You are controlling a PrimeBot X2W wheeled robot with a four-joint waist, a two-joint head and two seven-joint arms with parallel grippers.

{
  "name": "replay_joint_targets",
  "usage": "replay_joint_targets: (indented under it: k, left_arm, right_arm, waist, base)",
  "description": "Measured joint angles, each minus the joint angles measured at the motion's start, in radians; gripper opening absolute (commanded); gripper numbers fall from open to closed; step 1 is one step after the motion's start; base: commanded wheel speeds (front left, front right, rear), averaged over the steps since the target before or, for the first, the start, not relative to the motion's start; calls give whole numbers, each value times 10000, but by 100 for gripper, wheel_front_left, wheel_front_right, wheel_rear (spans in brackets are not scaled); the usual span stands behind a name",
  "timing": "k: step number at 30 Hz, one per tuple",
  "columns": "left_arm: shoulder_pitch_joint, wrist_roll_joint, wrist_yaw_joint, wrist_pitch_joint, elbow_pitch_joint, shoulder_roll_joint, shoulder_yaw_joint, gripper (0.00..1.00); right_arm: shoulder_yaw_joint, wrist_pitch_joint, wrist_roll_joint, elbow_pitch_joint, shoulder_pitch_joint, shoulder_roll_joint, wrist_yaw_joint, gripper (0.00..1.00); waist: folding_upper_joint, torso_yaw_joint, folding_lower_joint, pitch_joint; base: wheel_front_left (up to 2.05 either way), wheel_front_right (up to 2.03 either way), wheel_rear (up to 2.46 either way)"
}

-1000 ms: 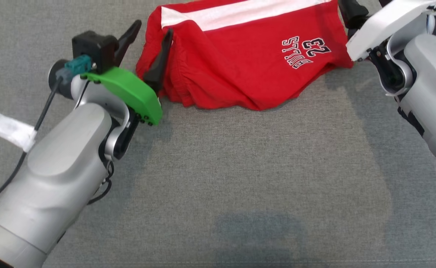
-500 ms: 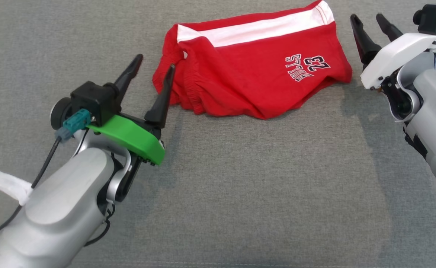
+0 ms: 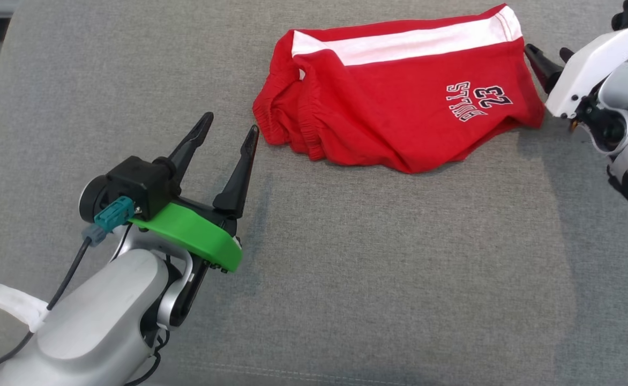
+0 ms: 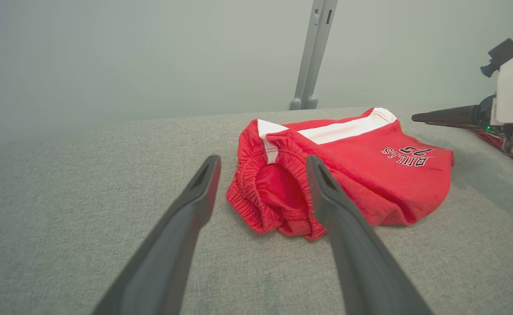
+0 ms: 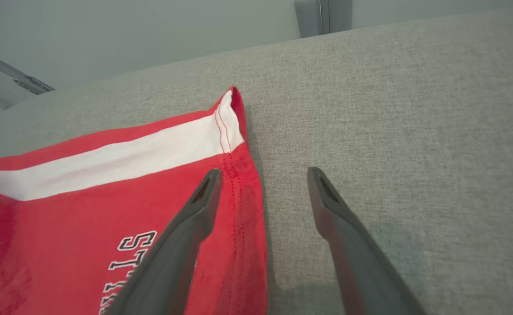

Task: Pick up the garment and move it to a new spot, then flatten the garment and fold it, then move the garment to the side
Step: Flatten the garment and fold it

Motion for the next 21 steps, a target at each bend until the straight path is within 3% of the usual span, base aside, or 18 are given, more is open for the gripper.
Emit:
replay_joint_targets:
  k: [5,18,21]
  left_arm:
    - [137,-52,27,0,-54,-44,2,100]
    - [293,-125,-19,-27,6,-188,125,100]
    - [296,-125,-19,-29,4,-198,136,100]
  right_arm:
    - [-69,1116,263,755,-527,81,0,100]
    - [-360,2704,1072,1197,-438,537,0,100]
    - [-374,2865,1116,1152,-435,564,0,48]
  waist:
    - [0,204,0,49]
    - [0,507,-1,69]
    - [0,531,-1,86]
  base:
    - [0,0,0]
    - [0,0,0]
    - [0,0,0]
